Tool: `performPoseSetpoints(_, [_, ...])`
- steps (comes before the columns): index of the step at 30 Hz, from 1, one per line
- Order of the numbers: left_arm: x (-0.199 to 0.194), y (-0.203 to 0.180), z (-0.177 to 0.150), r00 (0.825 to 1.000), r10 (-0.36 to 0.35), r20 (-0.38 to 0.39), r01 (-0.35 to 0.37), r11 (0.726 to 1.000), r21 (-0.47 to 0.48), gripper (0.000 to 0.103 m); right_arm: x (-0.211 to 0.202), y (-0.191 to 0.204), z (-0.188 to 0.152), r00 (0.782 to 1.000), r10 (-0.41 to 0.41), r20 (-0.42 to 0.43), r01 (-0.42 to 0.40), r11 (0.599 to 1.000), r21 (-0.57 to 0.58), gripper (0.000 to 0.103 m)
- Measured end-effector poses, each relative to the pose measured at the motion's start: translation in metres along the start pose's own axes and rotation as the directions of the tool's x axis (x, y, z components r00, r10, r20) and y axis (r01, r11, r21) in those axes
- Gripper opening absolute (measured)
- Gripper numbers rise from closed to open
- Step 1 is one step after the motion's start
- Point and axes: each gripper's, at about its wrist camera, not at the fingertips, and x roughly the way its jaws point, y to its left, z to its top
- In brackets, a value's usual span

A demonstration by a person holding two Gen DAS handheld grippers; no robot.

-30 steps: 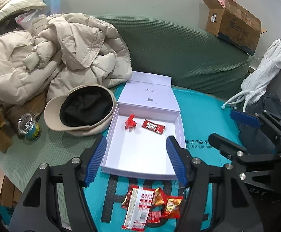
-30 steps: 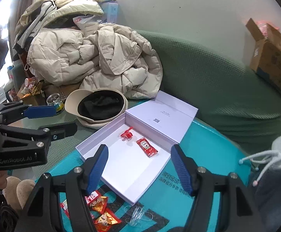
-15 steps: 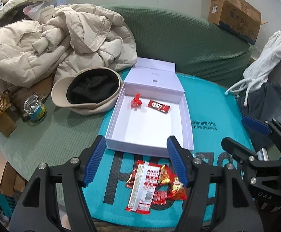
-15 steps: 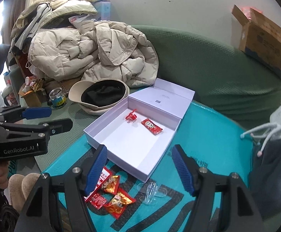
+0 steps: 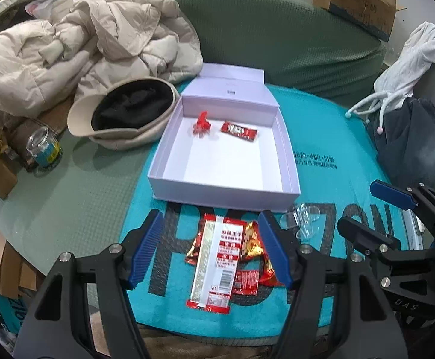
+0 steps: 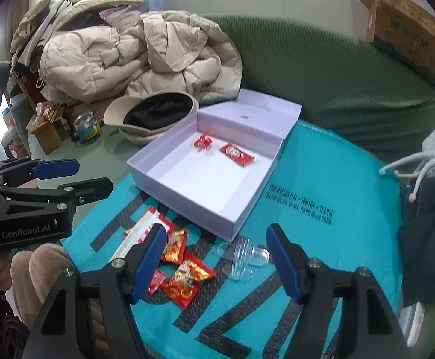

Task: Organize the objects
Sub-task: 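Move both tools back toward the remaining snacks beside the box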

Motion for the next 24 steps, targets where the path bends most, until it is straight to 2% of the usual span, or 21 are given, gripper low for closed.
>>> performPoseSetpoints(6, [0.015,-0.002,-0.018,0.999,-0.01,-0.045,0.009,1.0,-0.008,0.065,0.012,0.002,-0.015,0.999,0.034,-0.038,-0.034,0.999,0.0,0.07])
performPoseSetpoints(13, [0.032,-0.002,-0.038,0.995,0.014,-0.094,-0.015,1.0,-0.006,0.065,0.034,0.007,-0.034,0.991,0.078,-0.109,-0.078,0.997,0.003,0.07])
performPoseSetpoints(17, [0.045,0.005,-0.047,0.991,0.012,-0.132,-0.016,0.999,-0.028,0.065,0.046,0.011,-0.047,0.986,0.079,-0.144,-0.084,0.996,-0.028,0.07])
performPoseSetpoints(24, [0.067,0.006,-0.063,0.981,-0.044,-0.191,0.033,0.998,-0.059,0.065,0.069,0.007,-0.068,0.966,0.145,-0.213,-0.14,0.989,0.039,0.07])
